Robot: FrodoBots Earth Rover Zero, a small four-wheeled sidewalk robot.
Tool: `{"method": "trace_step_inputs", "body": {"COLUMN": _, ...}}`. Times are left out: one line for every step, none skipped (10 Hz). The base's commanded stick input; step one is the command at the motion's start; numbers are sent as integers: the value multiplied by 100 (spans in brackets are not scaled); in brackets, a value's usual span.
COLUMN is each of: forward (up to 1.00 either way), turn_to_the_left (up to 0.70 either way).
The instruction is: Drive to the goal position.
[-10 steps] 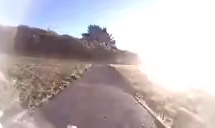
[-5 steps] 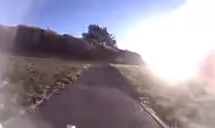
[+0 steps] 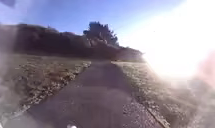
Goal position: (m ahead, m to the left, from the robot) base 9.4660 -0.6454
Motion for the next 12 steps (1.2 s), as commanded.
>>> {"method": "trace_step_inputs", "body": {"forward": 70, "turn_to_the_left": 0}}
{"method": "trace_step_inputs", "body": {"forward": 70, "turn_to_the_left": 0}}
{"method": "trace_step_inputs", "body": {"forward": 70, "turn_to_the_left": 0}}
{"method": "trace_step_inputs", "body": {"forward": 70, "turn_to_the_left": 0}}
{"method": "trace_step_inputs", "body": {"forward": 70, "turn_to_the_left": 0}}
{"method": "trace_step_inputs", "body": {"forward": 70, "turn_to_the_left": 0}}
{"method": "trace_step_inputs", "body": {"forward": 70, "turn_to_the_left": 0}}
{"method": "trace_step_inputs", "body": {"forward": 70, "turn_to_the_left": 0}}
{"method": "trace_step_inputs", "body": {"forward": 70, "turn_to_the_left": 0}}
{"method": "trace_step_inputs", "body": {"forward": 70, "turn_to_the_left": 0}}
{"method": "trace_step_inputs", "body": {"forward": 70, "turn_to_the_left": 0}}
{"method": "trace_step_inputs", "body": {"forward": 70, "turn_to_the_left": 0}}
